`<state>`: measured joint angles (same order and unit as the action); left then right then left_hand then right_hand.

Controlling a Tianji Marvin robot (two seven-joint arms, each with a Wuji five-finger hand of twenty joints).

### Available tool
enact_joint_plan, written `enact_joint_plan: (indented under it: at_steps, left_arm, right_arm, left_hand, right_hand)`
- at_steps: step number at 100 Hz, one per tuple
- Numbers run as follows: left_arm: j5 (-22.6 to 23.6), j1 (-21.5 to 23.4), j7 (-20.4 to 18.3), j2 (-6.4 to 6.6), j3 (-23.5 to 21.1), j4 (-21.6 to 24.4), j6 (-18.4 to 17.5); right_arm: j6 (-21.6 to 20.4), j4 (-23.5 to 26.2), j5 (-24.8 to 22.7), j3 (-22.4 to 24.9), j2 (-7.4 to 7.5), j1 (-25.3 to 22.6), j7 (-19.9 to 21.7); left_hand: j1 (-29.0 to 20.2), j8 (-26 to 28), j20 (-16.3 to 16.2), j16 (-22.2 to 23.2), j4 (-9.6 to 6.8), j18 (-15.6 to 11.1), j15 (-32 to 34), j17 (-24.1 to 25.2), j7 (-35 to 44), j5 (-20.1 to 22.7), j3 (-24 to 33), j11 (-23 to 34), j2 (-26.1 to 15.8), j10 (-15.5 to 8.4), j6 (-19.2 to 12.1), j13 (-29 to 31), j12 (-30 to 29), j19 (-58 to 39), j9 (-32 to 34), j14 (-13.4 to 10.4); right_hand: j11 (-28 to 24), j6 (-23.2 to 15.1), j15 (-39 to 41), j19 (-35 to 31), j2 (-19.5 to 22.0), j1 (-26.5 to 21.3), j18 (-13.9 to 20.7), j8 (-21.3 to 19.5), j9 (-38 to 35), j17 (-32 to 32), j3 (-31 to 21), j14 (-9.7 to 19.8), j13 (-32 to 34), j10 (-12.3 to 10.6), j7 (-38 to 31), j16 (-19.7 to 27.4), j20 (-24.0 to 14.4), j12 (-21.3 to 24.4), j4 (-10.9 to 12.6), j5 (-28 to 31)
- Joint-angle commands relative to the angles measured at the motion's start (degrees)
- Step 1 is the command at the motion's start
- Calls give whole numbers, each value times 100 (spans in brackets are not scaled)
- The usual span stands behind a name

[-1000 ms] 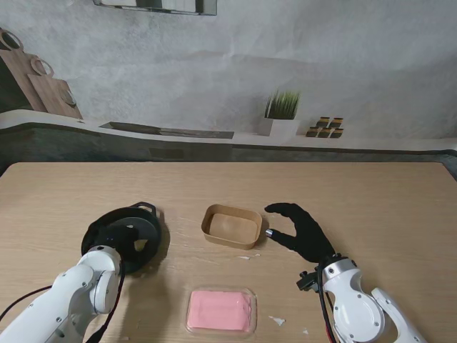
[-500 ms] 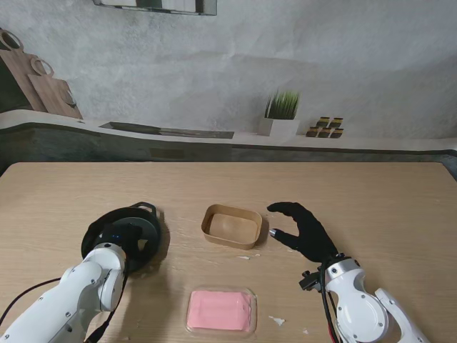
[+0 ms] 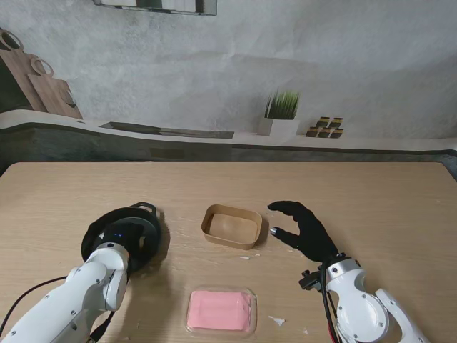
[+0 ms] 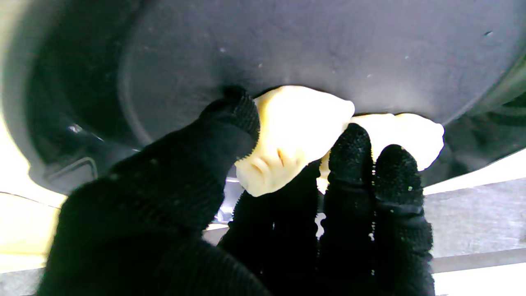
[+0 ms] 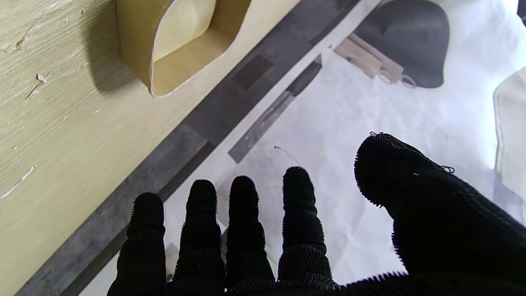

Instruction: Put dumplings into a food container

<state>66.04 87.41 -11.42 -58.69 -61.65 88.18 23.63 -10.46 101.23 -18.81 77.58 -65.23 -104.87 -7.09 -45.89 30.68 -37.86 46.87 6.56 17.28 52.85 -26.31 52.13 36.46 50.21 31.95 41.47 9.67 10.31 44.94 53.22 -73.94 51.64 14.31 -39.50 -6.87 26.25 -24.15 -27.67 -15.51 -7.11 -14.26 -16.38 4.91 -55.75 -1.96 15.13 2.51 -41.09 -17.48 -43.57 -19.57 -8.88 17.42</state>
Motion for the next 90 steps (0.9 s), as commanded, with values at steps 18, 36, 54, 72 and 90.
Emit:
enact_joint_plan:
  at_steps: [18,36,54,72,90]
  left_arm:
    - [34,265,167,-67,-99,-102,-84]
    - [209,555,478,-107,-488,245,-325]
    - [273,881,882,-159,-923,651,-634]
    - [216,1189,1221,-214,-1270,1086,-911]
    - [-119,1257,1419,-284,-1332,1521,-1067]
  right_arm:
    - [11,40,0,-6,-56,-52,51]
    - [7,36,2,-2,-59,-55,38]
    - [0,31,-1,-3,-59,-52,35]
    - [5,31,2,-8,-58,-51,41]
    - [9,22,6,-21,-59,-43,41]
  left_hand:
    - [-868,119,418,234,3,365,-24,-765,797,757,-78,122,462,-171,-981,963,301,-230,819,-65]
    - [-847,18,717,308,-53,566,-463,-1132,701,1037,128,-112,747,-128,-962,1378,270,-5,1110,-49]
    - [-846,-39,790,430,-75,663,-719,-1347,648,1201,259,-273,941,-92,-882,1617,318,155,1291,-29]
    - [-859,-57,794,532,-89,704,-870,-1418,621,1246,315,-356,1006,-92,-847,1706,366,260,1355,-36]
    - [-875,-52,778,578,-95,726,-927,-1432,606,1258,306,-398,1008,20,-812,1730,392,285,1365,-19]
  right_hand:
    - [-91,-127,24,-24,22,85,65,12,39,35,30,11,-69,8,-20,-46,-89,-12,215,67]
    - [-91,-129,25,-23,23,90,71,11,34,32,37,15,-63,6,-19,-48,-89,-15,209,71]
    - [-88,-134,24,-25,22,89,68,9,33,37,45,16,-65,4,-21,-48,-89,-15,206,70]
    - [-86,-132,24,-23,34,96,73,11,40,31,54,20,-67,2,-16,-48,-88,-16,204,64]
    - [-86,-129,22,-26,31,90,69,10,39,35,56,21,-69,1,-17,-48,-90,-16,205,72]
